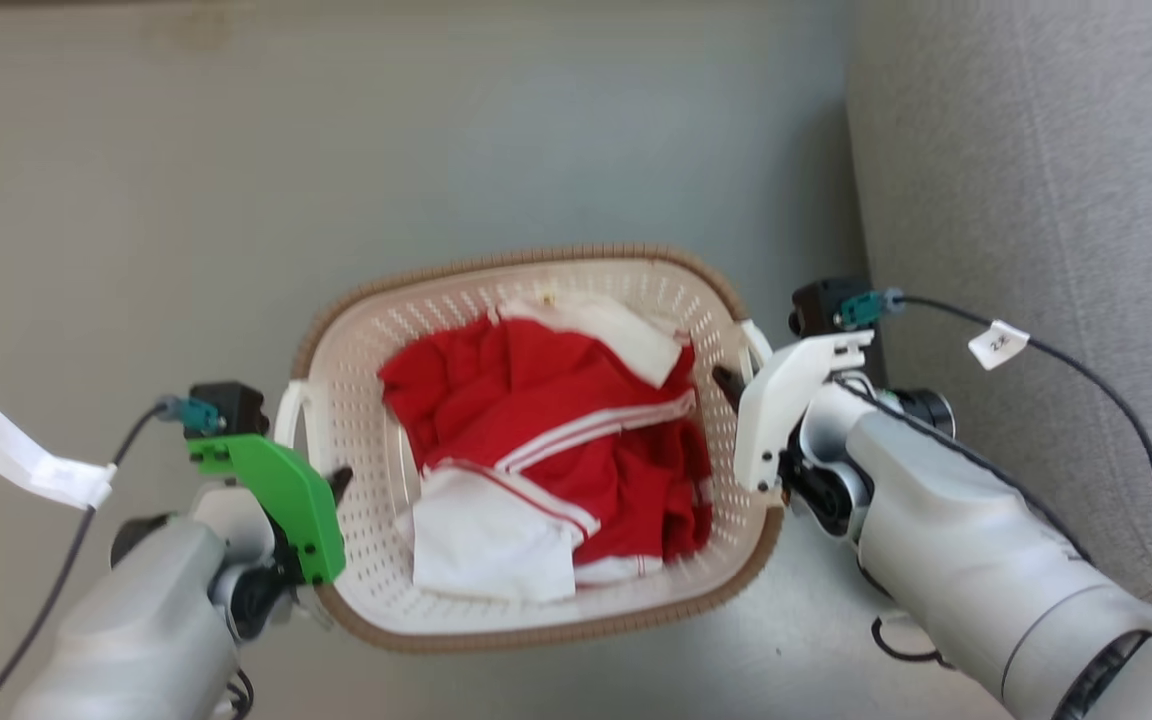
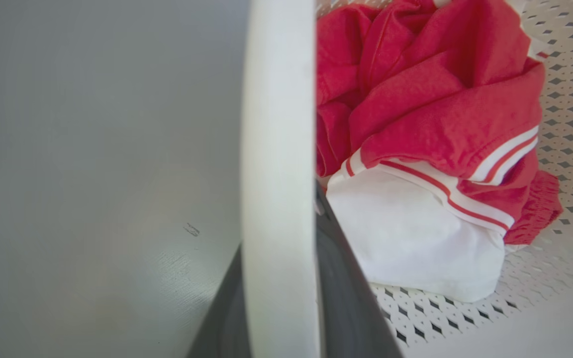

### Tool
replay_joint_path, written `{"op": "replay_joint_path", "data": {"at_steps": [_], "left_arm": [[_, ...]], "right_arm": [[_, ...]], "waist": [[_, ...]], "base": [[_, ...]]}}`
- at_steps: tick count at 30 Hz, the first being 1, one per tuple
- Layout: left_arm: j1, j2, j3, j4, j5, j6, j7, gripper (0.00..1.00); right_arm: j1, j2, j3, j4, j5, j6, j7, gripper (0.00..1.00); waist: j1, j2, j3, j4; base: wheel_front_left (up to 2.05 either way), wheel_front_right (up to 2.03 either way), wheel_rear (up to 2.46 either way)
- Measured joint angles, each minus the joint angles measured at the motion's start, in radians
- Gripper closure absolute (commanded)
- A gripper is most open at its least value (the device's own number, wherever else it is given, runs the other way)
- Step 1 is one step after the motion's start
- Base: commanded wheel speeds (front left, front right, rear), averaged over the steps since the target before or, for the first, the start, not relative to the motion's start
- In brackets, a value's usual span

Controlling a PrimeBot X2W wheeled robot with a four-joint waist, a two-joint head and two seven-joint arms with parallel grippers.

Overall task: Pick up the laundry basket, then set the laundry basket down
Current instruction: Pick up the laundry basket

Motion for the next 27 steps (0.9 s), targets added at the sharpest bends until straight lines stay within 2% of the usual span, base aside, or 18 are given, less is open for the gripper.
{"op": "replay_joint_path", "data": {"at_steps": [20,27], "left_arm": [[0.164,-0.065,-0.062,0.077,-0.066,0.0,0.091,1.0],[0.173,-0.073,-0.066,0.089,-0.083,0.0,0.109,1.0]], "right_arm": [[0.175,0.0,0.061,0.055,0.079,0.035,0.114,1.0],[0.183,-0.002,0.075,0.058,0.091,0.036,0.138,1.0]], "waist": [[-0.0001,0.0,-0.288,-0.014],[-0.0001,0.0,-0.36,-0.017]], "base": [[0.0,0.0,0.0],[0.0,0.0,0.0]]}}
